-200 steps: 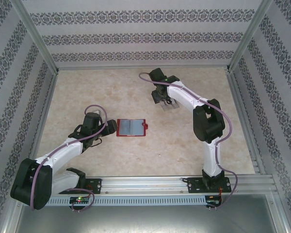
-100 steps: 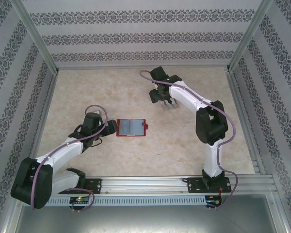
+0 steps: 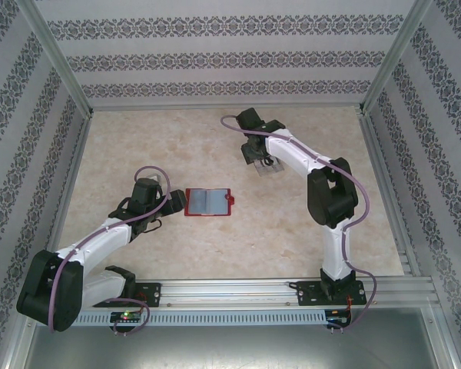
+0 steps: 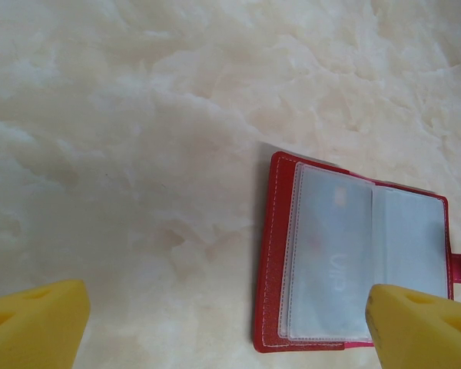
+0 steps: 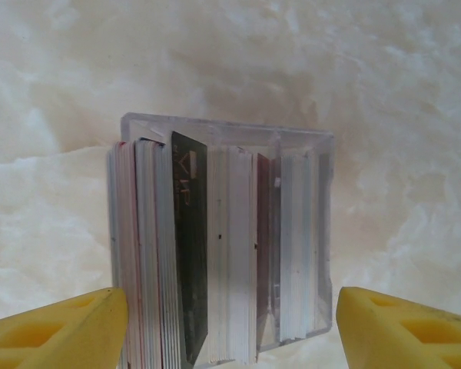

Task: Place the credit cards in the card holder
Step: Pick up the credit card from the storage box.

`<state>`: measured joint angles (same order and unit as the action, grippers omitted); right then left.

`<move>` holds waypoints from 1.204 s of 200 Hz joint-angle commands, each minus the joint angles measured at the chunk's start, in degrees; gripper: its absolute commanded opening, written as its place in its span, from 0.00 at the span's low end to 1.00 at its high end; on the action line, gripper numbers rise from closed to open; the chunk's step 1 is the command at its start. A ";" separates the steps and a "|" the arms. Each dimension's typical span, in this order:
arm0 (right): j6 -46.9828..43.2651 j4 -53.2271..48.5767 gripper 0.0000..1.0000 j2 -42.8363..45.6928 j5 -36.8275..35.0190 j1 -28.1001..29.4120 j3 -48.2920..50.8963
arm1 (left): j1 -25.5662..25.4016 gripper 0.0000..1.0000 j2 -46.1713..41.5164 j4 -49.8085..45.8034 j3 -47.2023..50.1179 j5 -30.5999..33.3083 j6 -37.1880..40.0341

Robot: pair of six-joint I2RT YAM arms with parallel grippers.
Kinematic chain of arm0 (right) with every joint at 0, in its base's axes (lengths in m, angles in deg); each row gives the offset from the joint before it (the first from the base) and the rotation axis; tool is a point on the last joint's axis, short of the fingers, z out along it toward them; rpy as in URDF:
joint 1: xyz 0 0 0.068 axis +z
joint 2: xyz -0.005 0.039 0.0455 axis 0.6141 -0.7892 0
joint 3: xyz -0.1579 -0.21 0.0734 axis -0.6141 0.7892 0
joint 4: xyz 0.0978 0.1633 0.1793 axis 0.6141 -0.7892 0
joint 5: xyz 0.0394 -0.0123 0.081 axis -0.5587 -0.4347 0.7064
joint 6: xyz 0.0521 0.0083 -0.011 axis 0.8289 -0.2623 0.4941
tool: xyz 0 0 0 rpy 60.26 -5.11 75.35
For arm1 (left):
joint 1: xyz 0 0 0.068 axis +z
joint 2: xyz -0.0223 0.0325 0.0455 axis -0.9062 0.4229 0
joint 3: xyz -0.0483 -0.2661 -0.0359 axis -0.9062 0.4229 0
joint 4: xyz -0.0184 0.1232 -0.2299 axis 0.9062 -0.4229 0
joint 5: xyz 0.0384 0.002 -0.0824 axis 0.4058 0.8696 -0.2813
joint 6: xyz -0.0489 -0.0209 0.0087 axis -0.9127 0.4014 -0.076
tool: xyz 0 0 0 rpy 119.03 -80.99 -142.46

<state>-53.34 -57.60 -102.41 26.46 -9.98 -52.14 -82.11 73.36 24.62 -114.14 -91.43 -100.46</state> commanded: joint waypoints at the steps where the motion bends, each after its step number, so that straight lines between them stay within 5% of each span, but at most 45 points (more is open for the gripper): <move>1: -0.72 -2.46 0.73 -0.07 -3.87 -0.38 1.35 | 0.71 0.93 -0.07 -0.56 -0.99 -1.03 -0.11; 70: -0.54 -2.63 0.72 1.04 -6.42 0.30 0.08 | 0.73 0.93 0.60 -0.84 -1.03 -0.84 -0.14; 121: -0.30 3.06 0.71 5.23 10.53 1.35 2.58 | 0.69 0.94 0.73 -0.93 -1.20 -1.20 -0.22; 241: -1.84 -0.92 0.73 -0.56 -5.03 -0.04 1.73 | 0.69 0.94 -0.80 -0.65 -0.73 -1.51 -0.41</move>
<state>-54.68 -56.44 -103.03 27.27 -9.66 -50.09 -82.11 73.66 24.62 -114.14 -92.92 -100.50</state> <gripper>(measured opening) 0.732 0.940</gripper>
